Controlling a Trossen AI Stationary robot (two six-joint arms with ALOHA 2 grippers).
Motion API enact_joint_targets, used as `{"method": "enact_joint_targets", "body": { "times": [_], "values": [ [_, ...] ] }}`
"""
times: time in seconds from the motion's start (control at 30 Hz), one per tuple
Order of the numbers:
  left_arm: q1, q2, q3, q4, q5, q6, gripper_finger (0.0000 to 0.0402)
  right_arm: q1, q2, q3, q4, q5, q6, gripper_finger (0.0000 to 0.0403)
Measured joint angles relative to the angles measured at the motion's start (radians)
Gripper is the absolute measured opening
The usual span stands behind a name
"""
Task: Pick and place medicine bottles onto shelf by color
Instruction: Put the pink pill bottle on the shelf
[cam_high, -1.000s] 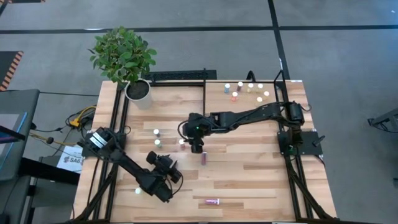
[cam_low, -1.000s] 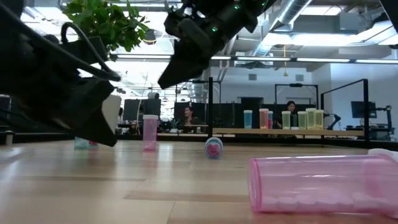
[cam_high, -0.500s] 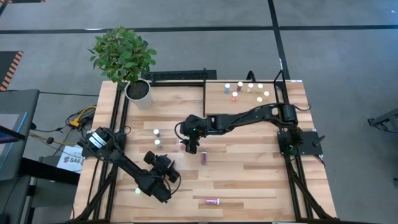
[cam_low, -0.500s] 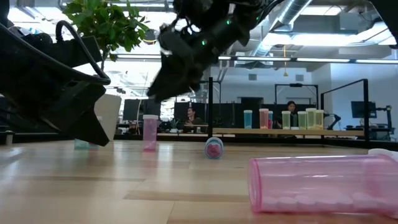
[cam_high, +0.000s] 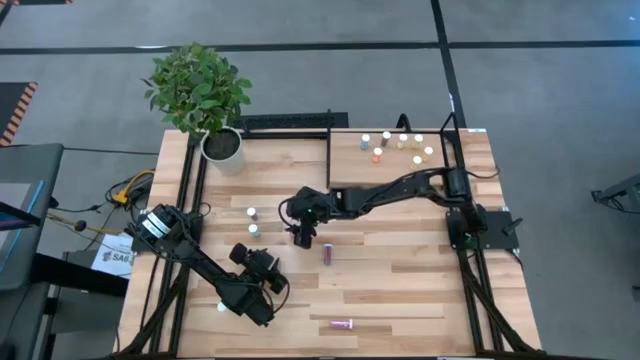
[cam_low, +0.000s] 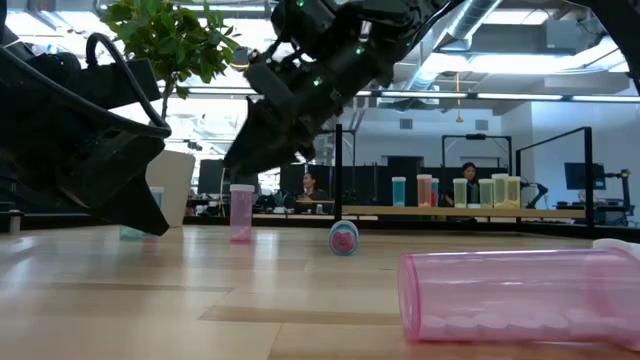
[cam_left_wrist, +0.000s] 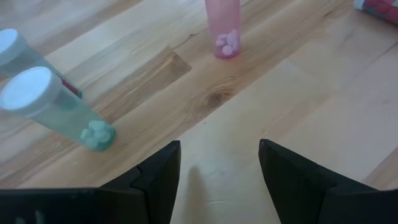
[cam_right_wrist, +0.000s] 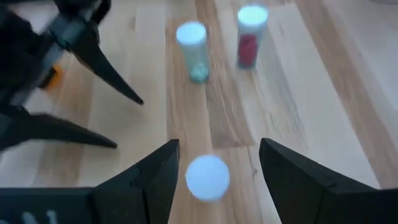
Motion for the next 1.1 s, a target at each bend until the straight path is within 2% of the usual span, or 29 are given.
{"method": "enact_joint_targets", "body": {
  "times": [0.53, 0.7, 1.1],
  "values": [
    [0.000, 0.001, 0.000, -0.016, 0.021, -0.028, 0.0206, 0.027, 0.072, -0.003, 0.012, 0.002, 0.033, 0.0243],
    [0.000, 0.001, 0.000, -0.021, 0.022, -0.030, 0.0206, 0.030, 0.071, -0.003, 0.023, 0.034, 0.030, 0.0239],
    [0.000, 0.001, 0.000, -0.043, 0.022, -0.030, 0.0206, 0.027, 0.071, -0.003, 0.015, 0.034, 0.031, 0.0180]
  ]
}}
